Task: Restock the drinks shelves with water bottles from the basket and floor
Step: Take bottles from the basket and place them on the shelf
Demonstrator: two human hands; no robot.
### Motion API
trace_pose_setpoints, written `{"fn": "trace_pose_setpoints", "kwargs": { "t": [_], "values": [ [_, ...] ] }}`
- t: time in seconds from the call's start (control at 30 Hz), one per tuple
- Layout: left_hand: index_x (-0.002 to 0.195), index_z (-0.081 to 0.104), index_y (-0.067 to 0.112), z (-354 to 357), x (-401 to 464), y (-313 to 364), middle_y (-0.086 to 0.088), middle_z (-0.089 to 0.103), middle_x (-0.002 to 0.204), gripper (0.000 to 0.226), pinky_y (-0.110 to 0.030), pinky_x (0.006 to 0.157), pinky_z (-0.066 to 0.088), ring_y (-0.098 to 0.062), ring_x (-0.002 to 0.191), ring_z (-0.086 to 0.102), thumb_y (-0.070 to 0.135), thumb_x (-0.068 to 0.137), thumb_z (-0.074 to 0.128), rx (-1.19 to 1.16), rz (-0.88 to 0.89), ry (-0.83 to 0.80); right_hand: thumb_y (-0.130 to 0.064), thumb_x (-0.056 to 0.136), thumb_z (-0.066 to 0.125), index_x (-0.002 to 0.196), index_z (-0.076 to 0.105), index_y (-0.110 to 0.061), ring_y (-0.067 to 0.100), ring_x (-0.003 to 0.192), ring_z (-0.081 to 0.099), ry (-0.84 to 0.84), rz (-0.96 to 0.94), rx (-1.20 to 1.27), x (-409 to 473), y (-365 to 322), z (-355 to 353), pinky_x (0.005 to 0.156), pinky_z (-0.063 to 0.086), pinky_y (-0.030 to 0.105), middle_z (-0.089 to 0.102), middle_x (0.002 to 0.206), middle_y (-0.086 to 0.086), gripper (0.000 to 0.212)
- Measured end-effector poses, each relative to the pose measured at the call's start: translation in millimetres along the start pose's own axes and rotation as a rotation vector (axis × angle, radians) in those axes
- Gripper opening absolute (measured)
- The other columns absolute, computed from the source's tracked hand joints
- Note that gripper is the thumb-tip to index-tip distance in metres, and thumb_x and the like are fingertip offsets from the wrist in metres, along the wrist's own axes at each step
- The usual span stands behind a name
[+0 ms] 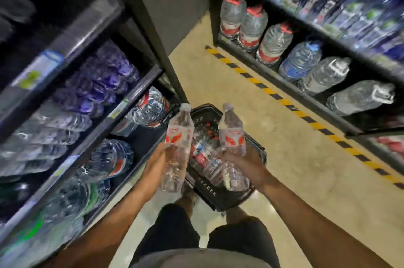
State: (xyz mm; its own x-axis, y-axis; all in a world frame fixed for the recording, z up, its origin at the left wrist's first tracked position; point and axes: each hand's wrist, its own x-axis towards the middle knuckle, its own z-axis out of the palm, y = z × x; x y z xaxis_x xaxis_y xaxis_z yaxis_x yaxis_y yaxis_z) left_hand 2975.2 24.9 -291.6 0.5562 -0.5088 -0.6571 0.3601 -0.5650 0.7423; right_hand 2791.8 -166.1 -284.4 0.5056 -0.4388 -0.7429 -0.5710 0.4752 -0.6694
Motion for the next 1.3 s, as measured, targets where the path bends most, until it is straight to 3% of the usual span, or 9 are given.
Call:
{"fn": "trace_pose_setpoints", "kwargs": {
  "t": [0.07, 0.17, 0.3, 0.4, 0.53, 0.7, 0.93, 1.1, 1.3],
  "values": [
    [0.115, 0.066, 0.028, -10.8, -28.2, 26.4, 0.012, 0.075, 0.108, 0.017, -0.014, 0.076, 0.054, -0.01, 0.102, 0.07, 0.033, 0.101, 0.056, -0.077, 0.072, -0.015, -0.025, 0.079, 0.088, 0.112, 0.074, -0.015, 0.011, 0.088, 0.075, -0.022, -0.067, -0.047, -22.4, -35.6, 5.1, 0.078, 0.057, 0.022, 0.079, 0.096, -0.001, 0.038],
    [0.122, 0.064, 0.021, -21.3, -68.8, 65.8, 0.01, 0.074, 0.112, 0.055, -0.015, 0.08, 0.053, -0.007, 0.103, 0.07, 0.057, 0.081, 0.071, -0.104, 0.192, -0.005, -0.021, 0.089, 0.078, 0.12, 0.068, -0.007, 0.006, 0.08, 0.074, -0.083, -0.166, -0.085, -50.7, -82.4, 16.1, 0.069, 0.055, 0.016, 0.075, 0.099, 0.004, 0.036],
    [0.117, 0.067, 0.041, -35.8, -100.2, 96.5, 0.005, 0.074, 0.12, 0.056, -0.028, 0.088, 0.054, -0.017, 0.11, 0.071, 0.063, 0.069, 0.083, -0.206, 0.27, 0.067, -0.03, 0.1, 0.061, 0.125, 0.06, 0.013, 0.036, 0.088, 0.068, -0.196, -0.24, -0.04, -73.0, -128.3, 27.9, 0.088, 0.054, 0.048, 0.068, 0.108, 0.035, 0.05],
    [0.122, 0.064, 0.042, -47.3, -121.5, 116.4, 0.005, 0.072, 0.126, 0.058, -0.039, 0.099, 0.052, -0.016, 0.117, 0.069, 0.059, 0.071, 0.085, -0.216, 0.347, 0.114, -0.053, 0.091, 0.066, 0.12, 0.066, -0.011, 0.021, 0.1, 0.075, -0.266, -0.32, -0.136, -90.4, -152.6, 36.1, 0.086, 0.056, 0.031, 0.078, 0.107, 0.007, 0.05],
    [0.13, 0.061, 0.021, -56.4, -149.0, 139.3, -0.001, 0.073, 0.125, 0.064, -0.041, 0.102, 0.052, -0.022, 0.117, 0.069, 0.045, 0.076, 0.085, -0.212, 0.422, 0.194, -0.043, 0.076, 0.084, 0.114, 0.065, -0.012, 0.008, 0.09, 0.075, -0.236, -0.501, -0.181, -102.0, -184.1, 50.9, 0.066, 0.051, 0.01, 0.078, 0.098, -0.004, 0.052],
    [0.125, 0.064, 0.014, -69.6, -177.7, 157.3, -0.001, 0.076, 0.118, 0.048, -0.023, 0.089, 0.057, -0.022, 0.113, 0.071, 0.022, 0.081, 0.083, -0.249, 0.46, 0.317, -0.021, 0.071, 0.092, 0.113, 0.067, -0.01, -0.001, 0.085, 0.073, -0.317, -0.617, -0.254, -97.0, -220.3, 75.7, 0.065, 0.051, 0.007, 0.078, 0.096, -0.006, 0.05],
    [0.128, 0.06, 0.029, -105.6, -189.5, 161.2, 0.001, 0.075, 0.121, 0.064, -0.035, 0.095, 0.056, -0.018, 0.113, 0.071, 0.024, 0.073, 0.092, -0.259, 0.481, 0.472, -0.037, 0.068, 0.093, 0.107, 0.074, -0.027, -0.001, 0.093, 0.073, -0.445, -0.674, -0.338, -78.5, -251.5, 104.7, 0.071, 0.052, 0.007, 0.078, 0.1, -0.016, 0.044],
    [0.124, 0.065, 0.033, -133.9, -175.5, 161.4, 0.003, 0.075, 0.12, 0.062, -0.027, 0.089, 0.06, -0.015, 0.11, 0.072, 0.03, 0.069, 0.094, -0.288, 0.511, 0.506, -0.028, 0.068, 0.095, 0.109, 0.074, -0.027, 0.001, 0.095, 0.073, -0.474, -0.712, -0.41, -63.3, -272.6, 135.7, 0.074, 0.053, 0.009, 0.078, 0.103, -0.014, 0.046],
    [0.124, 0.064, 0.026, -174.6, -152.7, 171.8, 0.002, 0.075, 0.119, 0.058, -0.038, 0.097, 0.056, -0.017, 0.11, 0.072, 0.021, 0.073, 0.092, -0.273, 0.488, 0.512, -0.02, 0.062, 0.098, 0.107, 0.07, -0.027, 0.0, 0.092, 0.074, -0.438, -0.781, -0.433, -41.4, -304.5, 177.2, 0.072, 0.053, 0.009, 0.078, 0.099, -0.018, 0.054]
  ]
}}
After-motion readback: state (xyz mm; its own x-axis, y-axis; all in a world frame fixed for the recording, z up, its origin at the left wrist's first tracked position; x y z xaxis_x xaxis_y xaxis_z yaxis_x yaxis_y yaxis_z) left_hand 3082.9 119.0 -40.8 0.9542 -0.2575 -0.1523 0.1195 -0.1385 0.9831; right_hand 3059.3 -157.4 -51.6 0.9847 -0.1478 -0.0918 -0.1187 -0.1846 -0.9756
